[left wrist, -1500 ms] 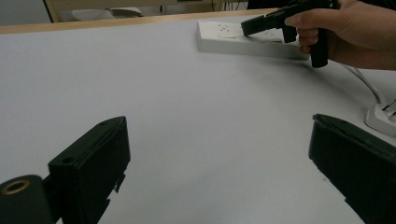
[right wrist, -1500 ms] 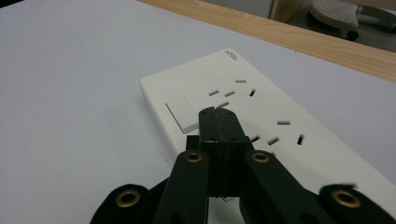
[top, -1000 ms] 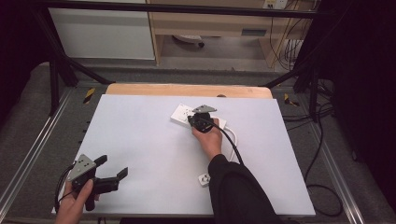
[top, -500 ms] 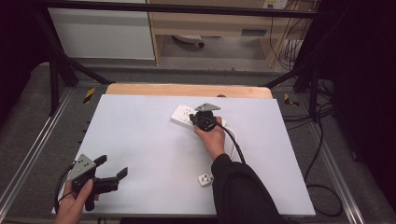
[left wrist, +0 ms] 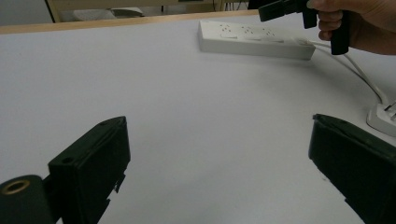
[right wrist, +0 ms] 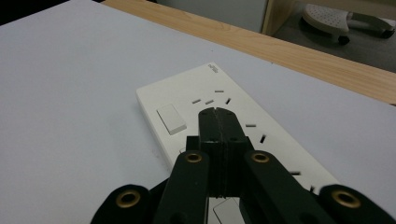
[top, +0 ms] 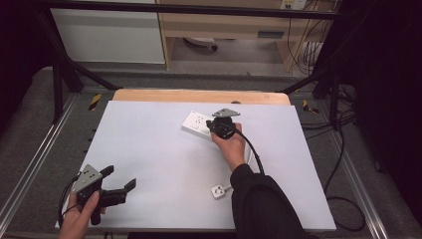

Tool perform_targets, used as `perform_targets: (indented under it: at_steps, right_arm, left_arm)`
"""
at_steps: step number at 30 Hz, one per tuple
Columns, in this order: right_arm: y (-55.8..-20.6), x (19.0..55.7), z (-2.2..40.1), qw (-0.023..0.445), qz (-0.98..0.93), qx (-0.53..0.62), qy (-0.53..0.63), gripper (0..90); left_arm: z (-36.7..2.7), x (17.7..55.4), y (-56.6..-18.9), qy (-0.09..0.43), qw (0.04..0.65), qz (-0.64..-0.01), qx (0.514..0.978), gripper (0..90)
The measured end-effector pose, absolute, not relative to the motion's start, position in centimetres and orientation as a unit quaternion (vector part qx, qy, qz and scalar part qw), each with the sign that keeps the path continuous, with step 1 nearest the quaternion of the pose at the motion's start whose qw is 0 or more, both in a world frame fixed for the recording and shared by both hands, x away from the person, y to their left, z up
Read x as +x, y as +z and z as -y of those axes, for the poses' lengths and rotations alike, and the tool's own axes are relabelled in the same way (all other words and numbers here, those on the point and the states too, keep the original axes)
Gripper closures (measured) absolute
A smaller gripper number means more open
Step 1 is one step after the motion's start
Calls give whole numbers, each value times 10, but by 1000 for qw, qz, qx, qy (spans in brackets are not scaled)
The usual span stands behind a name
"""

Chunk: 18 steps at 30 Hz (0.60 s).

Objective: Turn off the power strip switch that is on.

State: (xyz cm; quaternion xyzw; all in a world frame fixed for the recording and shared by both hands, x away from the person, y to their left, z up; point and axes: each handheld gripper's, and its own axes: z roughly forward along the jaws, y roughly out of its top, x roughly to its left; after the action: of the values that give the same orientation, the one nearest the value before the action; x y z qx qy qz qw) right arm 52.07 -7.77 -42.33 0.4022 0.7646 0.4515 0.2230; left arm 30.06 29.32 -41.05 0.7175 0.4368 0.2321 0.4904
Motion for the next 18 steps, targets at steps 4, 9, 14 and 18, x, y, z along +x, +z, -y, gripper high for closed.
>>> perform_targets:
  at_steps: [4,9,14,18]
  right_arm:
    - [-420,520,79,212,-764,403,456,874]
    - [-416,519,83,211,-762,404,460,837]
    - [-413,518,86,205,-763,404,461,746]
    - [-410,517,89,198,-764,408,459,619]
  left_arm:
    - [-293,301,-410,232,490,-436,718,54]
    - [-293,300,-411,232,491,-436,718,54]
    - [-293,301,-411,232,490,-436,718,54]
    - [-293,300,-411,232,490,-436,718,54]
